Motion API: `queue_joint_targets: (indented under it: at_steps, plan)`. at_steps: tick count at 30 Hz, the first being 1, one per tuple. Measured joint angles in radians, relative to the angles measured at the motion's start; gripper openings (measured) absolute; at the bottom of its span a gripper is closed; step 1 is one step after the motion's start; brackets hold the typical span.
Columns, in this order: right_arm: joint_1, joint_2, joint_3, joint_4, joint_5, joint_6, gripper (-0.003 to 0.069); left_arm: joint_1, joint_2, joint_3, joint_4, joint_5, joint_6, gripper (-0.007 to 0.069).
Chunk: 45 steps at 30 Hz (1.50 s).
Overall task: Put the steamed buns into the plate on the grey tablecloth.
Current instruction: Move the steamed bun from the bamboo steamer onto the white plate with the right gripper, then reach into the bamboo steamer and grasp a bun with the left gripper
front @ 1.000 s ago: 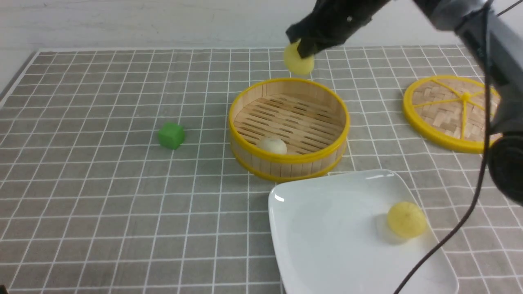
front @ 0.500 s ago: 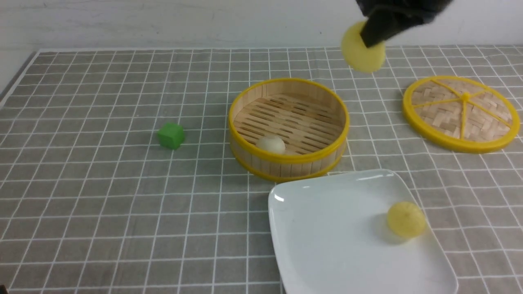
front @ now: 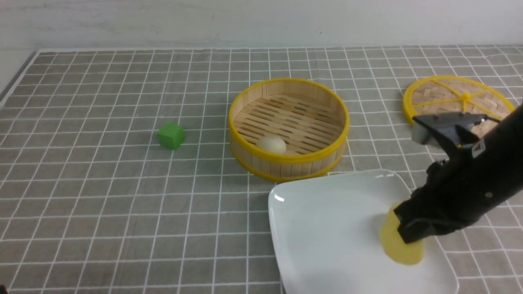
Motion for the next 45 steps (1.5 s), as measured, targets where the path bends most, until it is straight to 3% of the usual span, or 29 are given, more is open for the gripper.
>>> queue_joint_targets:
  at_steps: [4,9,11,13,16,20,21,22,23,25,27,31,35,38,40,45]
  plan:
    - [0.000,0.024,0.015,0.004,-0.057,-0.001,0.0092,0.000,0.000,0.000,0.002,0.000,0.000,0.0242]
    - [0.000,0.058,0.015,0.006,-0.115,-0.003,0.0286,0.000,0.000,0.000,0.016,0.000,-0.005,0.0242]
    - [0.000,0.063,0.015,0.007,-0.124,-0.003,0.0332,0.000,0.000,0.000,0.004,0.000,-0.018,0.0242]
    - [0.000,0.065,0.009,0.008,-0.122,-0.003,0.0412,0.000,0.000,0.000,-0.066,-0.014,-0.079,0.0242]
    - [0.000,0.055,-0.032,0.007,-0.090,-0.025,0.0438,0.000,0.000,0.001,-0.190,-0.037,-0.190,0.0242]
    - [0.000,0.008,-0.111,-0.001,-0.022,-0.033,0.0376,0.000,0.000,0.001,-0.318,-0.056,-0.333,0.0242]
    - [0.000,-0.009,-0.139,-0.009,0.008,-0.035,0.0330,0.000,0.000,0.001,-0.342,-0.059,-0.365,0.0242]
    - [0.000,-0.046,-0.184,-0.026,0.067,-0.037,0.0238,0.000,0.000,0.001,-0.393,-0.062,-0.426,0.0242]
    - [0.000,-0.052,-0.188,-0.028,0.073,-0.037,0.0225,0.000,0.000,0.001,-0.398,-0.062,-0.434,0.0242]
    - [0.000,-0.128,-0.208,-0.045,0.133,-0.037,0.0062,0.000,0.000,0.001,-0.452,-0.062,-0.522,0.0242]
    - [0.000,-0.214,-0.186,-0.055,0.154,-0.037,-0.0005,0.000,0.000,0.002,-0.472,-0.063,-0.579,0.0242]
    - [0.000,-0.374,-0.073,-0.065,0.105,-0.037,-0.0014,0.000,0.000,0.002,-0.480,-0.078,-0.619,0.0238]
    - [0.000,-0.494,0.048,-0.066,0.023,-0.038,-0.0014,0.000,0.000,-0.018,-0.482,-0.073,-0.591,0.0169]
    - [0.000,-0.545,0.098,-0.073,-0.015,-0.037,-0.0014,0.000,0.010,-0.126,-0.482,0.019,-0.498,0.0046]
    - [0.000,-0.558,0.114,-0.082,-0.020,-0.037,-0.0014,0.000,0.094,-0.261,-0.483,0.118,-0.420,0.0007]
    - [0.000,-0.554,0.117,-0.089,-0.034,-0.037,-0.0013,0.000,0.410,-0.513,-0.523,0.374,-0.217,0.0001]
